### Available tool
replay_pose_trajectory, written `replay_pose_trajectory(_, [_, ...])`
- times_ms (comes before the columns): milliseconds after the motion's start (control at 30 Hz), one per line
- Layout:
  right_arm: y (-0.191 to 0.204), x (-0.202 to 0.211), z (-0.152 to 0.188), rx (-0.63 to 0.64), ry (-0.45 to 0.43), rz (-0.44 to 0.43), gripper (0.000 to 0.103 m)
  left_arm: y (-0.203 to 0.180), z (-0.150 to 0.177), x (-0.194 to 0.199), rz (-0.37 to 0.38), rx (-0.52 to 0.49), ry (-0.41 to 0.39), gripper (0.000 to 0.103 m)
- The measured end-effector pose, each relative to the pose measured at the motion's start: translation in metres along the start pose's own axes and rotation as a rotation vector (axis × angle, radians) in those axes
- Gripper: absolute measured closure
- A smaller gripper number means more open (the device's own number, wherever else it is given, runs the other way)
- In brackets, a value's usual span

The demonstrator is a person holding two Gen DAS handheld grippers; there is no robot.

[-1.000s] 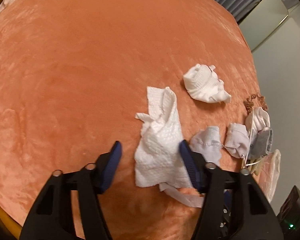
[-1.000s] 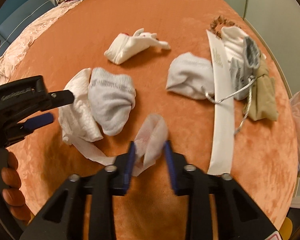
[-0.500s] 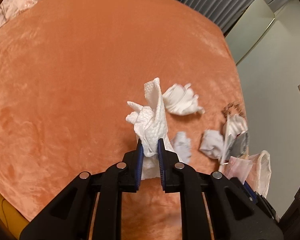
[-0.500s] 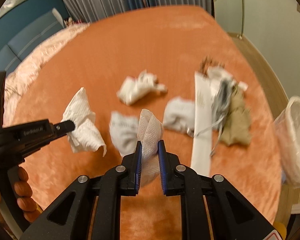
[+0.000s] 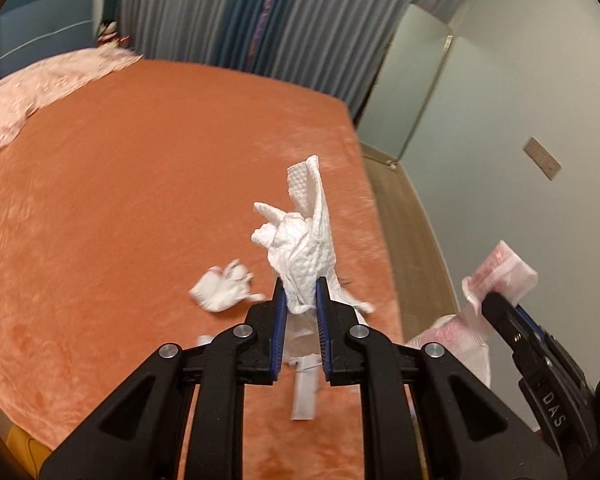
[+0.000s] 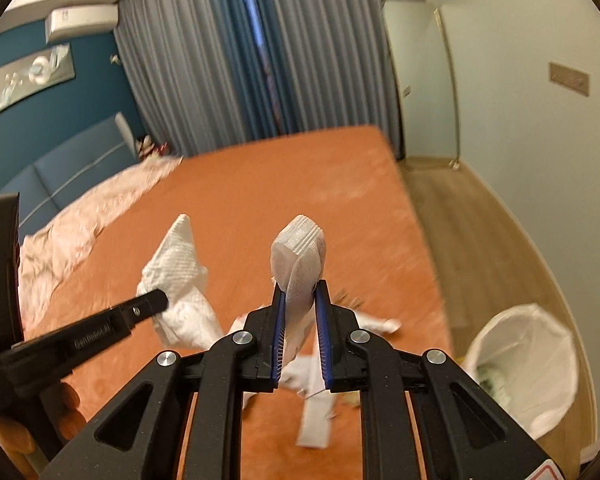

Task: Collect trash
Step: 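Carry the white tissue and pink-white wipe over the trash bin with both grippers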

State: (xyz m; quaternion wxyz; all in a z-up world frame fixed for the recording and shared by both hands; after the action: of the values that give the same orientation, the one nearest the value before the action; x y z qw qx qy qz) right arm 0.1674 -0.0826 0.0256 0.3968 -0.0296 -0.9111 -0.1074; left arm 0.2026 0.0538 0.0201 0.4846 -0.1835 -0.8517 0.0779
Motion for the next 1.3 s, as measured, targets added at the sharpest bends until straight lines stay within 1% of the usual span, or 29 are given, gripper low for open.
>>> replay_pose_trajectory(167, [-0.050,0.041,-0.015,-0.033,-0.066,0.063,0.089,-0.076,-0.003,0.003,0.052,-0.096,-0.013,0.089])
replay_pose_trajectory(300, [-0.096,0.063,-0.013,-0.075,-0.091,0.122,0.089,-0.127,0.001,-0.005,0.089,-0.153,0.000,0.089])
replay_pose_trajectory(400, [-0.124,0.071,-0.007,-0.108,-0.093,0.155,0.089,-0.161,0.009,-0.013,0.106,-0.196,0.018,0.089])
replay_pose_trajectory(500, [-0.157,0.075,0.003,-0.148,-0.085,0.188,0.089,-0.193,0.024,-0.023,0.118,-0.236,0.039,0.089])
replay_pose_trajectory(600, [-0.179,0.075,0.012,-0.179,-0.076,0.209,0.089,-0.220,0.040,-0.035,0.133,-0.267,0.065,0.089])
replay_pose_trajectory(700, [-0.201,0.073,0.021,-0.209,-0.064,0.230,0.089,-0.242,0.052,-0.047,0.145,-0.296,0.089,0.089])
replay_pose_trajectory(867, [-0.231,0.072,0.032,-0.248,-0.052,0.250,0.089,-0.265,0.067,-0.063,0.158,-0.337,0.117,0.089])
replay_pose_trajectory(1300, [-0.275,0.049,0.051,-0.293,0.004,0.257,0.089,-0.296,0.095,-0.111,0.164,-0.376,0.201,0.089])
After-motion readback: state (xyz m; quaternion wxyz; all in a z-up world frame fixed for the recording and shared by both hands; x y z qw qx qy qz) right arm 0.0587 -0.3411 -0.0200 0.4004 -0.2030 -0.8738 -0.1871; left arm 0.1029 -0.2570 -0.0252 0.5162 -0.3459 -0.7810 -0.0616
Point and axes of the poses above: each gripper's, at about its wrist camera, not at the fingertips, and x roughly against the way its jaws point, y to its left, z to its underside, the point moved 7 cm from there along -x, roughly the way its jaws point, and after that the axes turned 12 degrees about y, right-handed, at the moved point
